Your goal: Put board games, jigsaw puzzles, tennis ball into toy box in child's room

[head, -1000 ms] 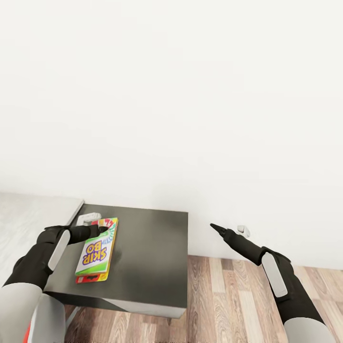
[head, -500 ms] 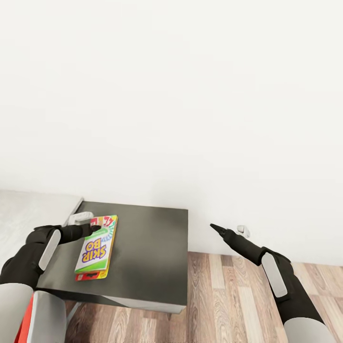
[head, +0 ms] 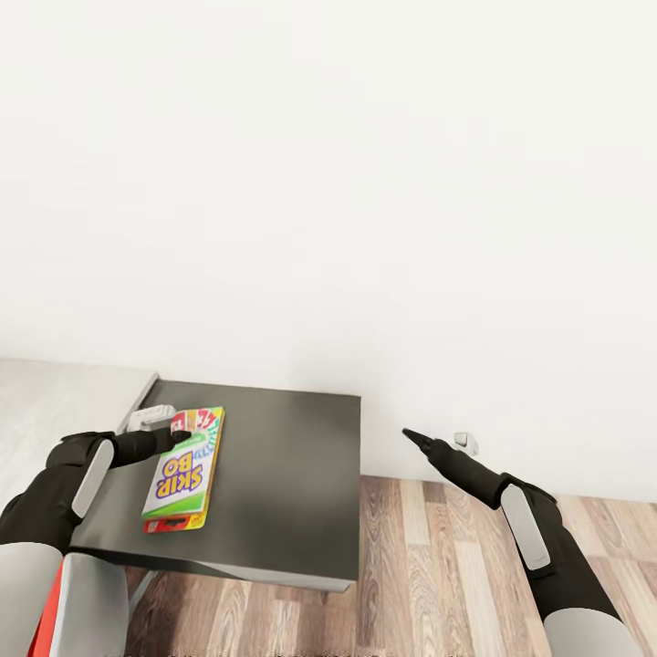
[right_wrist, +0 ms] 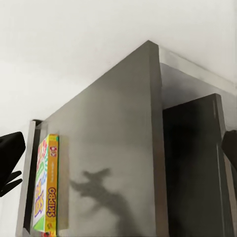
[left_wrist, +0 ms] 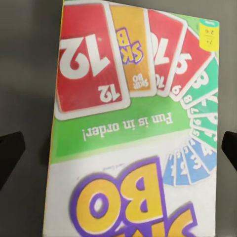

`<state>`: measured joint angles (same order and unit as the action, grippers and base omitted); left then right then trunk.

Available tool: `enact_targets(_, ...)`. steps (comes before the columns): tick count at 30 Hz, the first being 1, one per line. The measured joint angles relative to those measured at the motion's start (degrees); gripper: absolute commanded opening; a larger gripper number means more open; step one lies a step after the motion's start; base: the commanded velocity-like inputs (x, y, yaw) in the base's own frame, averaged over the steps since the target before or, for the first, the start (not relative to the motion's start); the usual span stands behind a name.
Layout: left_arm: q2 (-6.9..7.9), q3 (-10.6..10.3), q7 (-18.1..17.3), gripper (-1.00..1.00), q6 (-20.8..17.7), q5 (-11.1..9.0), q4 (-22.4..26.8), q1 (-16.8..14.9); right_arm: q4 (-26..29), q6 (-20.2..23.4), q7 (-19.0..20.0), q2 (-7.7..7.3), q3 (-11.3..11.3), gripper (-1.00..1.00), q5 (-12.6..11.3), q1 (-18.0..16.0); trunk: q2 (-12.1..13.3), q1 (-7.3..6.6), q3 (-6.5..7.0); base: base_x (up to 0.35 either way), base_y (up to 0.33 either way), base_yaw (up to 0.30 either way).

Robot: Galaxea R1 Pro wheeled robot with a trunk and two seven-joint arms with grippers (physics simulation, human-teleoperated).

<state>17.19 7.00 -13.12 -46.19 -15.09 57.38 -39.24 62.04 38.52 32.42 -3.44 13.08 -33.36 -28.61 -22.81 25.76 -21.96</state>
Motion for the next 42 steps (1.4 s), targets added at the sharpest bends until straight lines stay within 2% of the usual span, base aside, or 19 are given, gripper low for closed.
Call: enact_targets(42,-0.1,-0.2,-0.1,1.0,0.0,0.1,-0.2,0.0,0.0,0.0,0.1,0.0,0.0,1.0,-0.1,0.0,0.0,0.0,-3.93,0.0,0.0,0.0)
